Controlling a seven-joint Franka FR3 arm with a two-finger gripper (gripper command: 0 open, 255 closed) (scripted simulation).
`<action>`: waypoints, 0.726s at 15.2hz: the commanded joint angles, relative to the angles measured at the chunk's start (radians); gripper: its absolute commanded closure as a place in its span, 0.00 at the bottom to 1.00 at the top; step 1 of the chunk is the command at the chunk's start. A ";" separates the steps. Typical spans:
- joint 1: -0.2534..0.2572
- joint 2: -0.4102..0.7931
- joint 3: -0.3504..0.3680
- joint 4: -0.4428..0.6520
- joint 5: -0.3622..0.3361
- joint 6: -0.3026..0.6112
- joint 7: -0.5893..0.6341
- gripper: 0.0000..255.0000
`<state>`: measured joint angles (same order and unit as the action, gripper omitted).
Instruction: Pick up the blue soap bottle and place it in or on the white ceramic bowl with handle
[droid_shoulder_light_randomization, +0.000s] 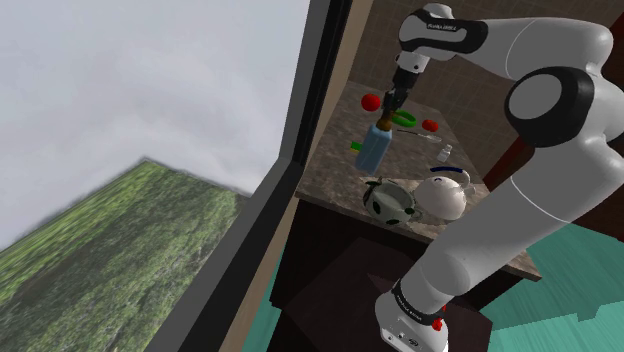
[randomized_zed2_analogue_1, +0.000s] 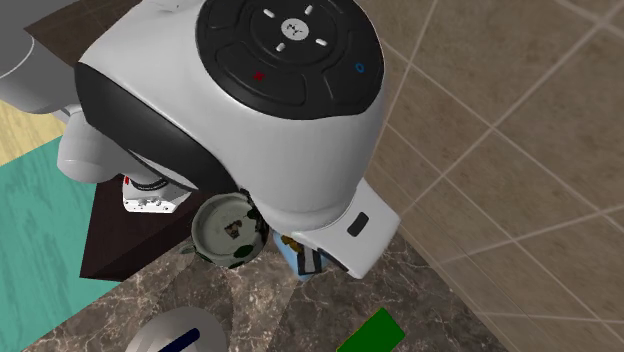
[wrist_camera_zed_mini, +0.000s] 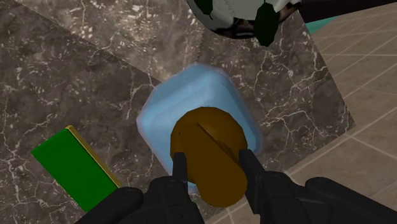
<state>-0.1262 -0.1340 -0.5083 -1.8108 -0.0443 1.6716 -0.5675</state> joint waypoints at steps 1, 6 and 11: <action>0.000 0.004 -0.001 0.029 0.002 -0.025 -0.002 1.00; 0.001 0.018 -0.002 0.111 0.009 -0.095 -0.007 1.00; 0.000 0.040 -0.006 0.201 0.019 -0.166 -0.014 1.00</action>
<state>-0.1264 -0.0977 -0.5139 -1.6284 -0.0270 1.5212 -0.5811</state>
